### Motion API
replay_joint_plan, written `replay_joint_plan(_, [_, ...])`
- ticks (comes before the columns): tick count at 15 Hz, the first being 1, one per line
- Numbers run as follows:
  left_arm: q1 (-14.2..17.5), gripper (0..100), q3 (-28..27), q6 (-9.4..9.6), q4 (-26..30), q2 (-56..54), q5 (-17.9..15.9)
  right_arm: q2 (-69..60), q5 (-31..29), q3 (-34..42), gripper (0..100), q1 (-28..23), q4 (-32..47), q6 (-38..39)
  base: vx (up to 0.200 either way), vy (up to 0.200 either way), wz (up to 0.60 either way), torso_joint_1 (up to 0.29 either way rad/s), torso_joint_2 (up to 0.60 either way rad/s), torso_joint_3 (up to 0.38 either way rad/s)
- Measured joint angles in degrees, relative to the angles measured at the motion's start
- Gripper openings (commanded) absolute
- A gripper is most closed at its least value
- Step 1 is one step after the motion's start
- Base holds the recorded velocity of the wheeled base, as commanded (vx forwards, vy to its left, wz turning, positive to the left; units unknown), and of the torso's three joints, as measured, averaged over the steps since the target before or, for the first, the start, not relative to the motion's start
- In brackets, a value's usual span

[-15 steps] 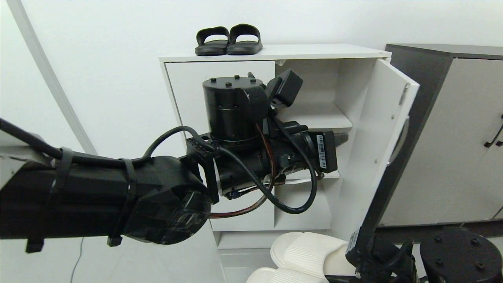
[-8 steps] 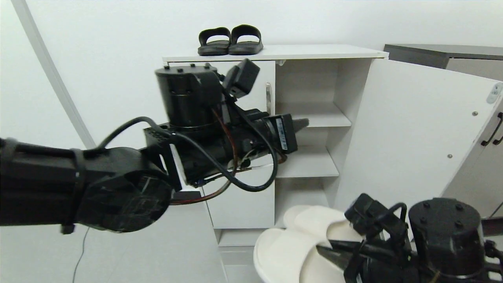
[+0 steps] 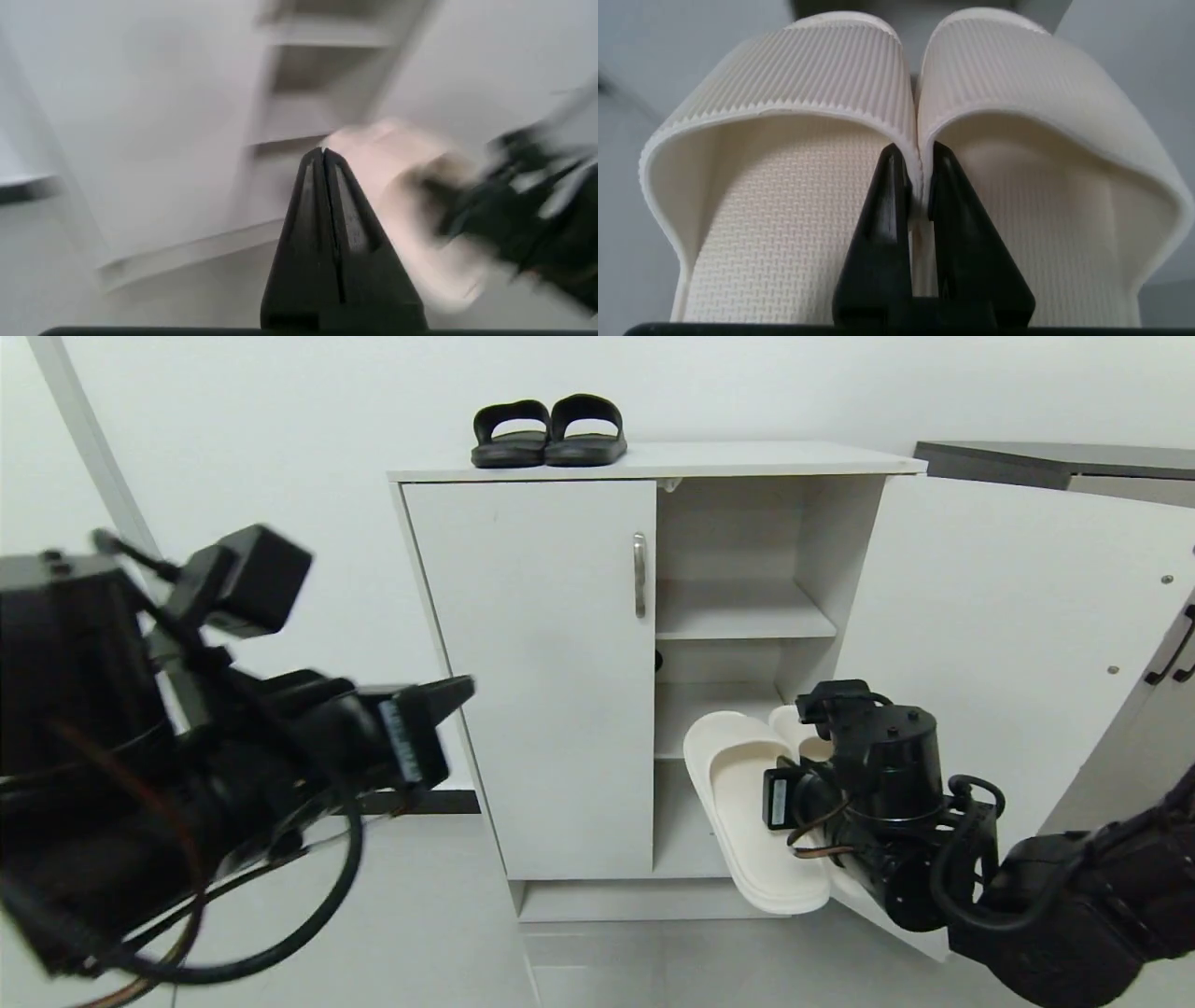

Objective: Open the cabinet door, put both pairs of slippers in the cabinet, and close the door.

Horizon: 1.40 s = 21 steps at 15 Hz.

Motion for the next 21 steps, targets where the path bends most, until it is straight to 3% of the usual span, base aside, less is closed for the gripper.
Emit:
replay_joint_plan(2, [3.54, 0, 8.9, 4.18, 0.66, -9.05, 4.63, 2.67, -1.07, -0.74, 0, -0.41, -2.08, -0.77, 0.0, 0.0, 0.0, 0.0, 0.0, 0.0])
replay_joint_plan(6, [16.84, 0, 20.77, 9.55, 5.8, -28.53, 10.97, 5.14, -1.84, -1.1, 0, -0.55, -2.3, -0.93, 0.0, 0.0, 0.0, 0.0, 0.0, 0.0])
replay_joint_plan(11, [32.31, 0, 29.87, 12.73, 19.52, -53.36, 13.06, 5.56, -2.82, -0.88, 0, -0.29, -2.52, -0.85, 0.0, 0.0, 0.0, 0.0, 0.0, 0.0])
replay_joint_plan(13, [35.43, 0, 34.23, 14.35, 23.89, -62.29, 9.5, 5.6, -2.88, -0.82, 0, -0.41, -2.9, -0.9, 0.0, 0.0, 0.0, 0.0, 0.0, 0.0])
replay_joint_plan(16, [36.12, 0, 38.52, 15.53, 24.93, -69.74, -4.49, 5.64, -2.84, -0.4, 0, -0.1, -3.61, -0.96, 0.0, 0.0, 0.0, 0.0, 0.0, 0.0])
replay_joint_plan(18, [36.16, 0, 39.57, 15.51, 24.31, -71.62, -11.63, 5.64, -2.84, -0.07, 0, -0.1, -4.05, -1.62, 0.0, 0.0, 0.0, 0.0, 0.0, 0.0])
replay_joint_plan(21, [36.07, 0, 40.05, 15.26, 25.67, -72.67, -14.28, 5.78, -2.84, 0.52, 0, 0.15, -6.9, -4.17, 0.0, 0.0, 0.0, 0.0, 0.0, 0.0])
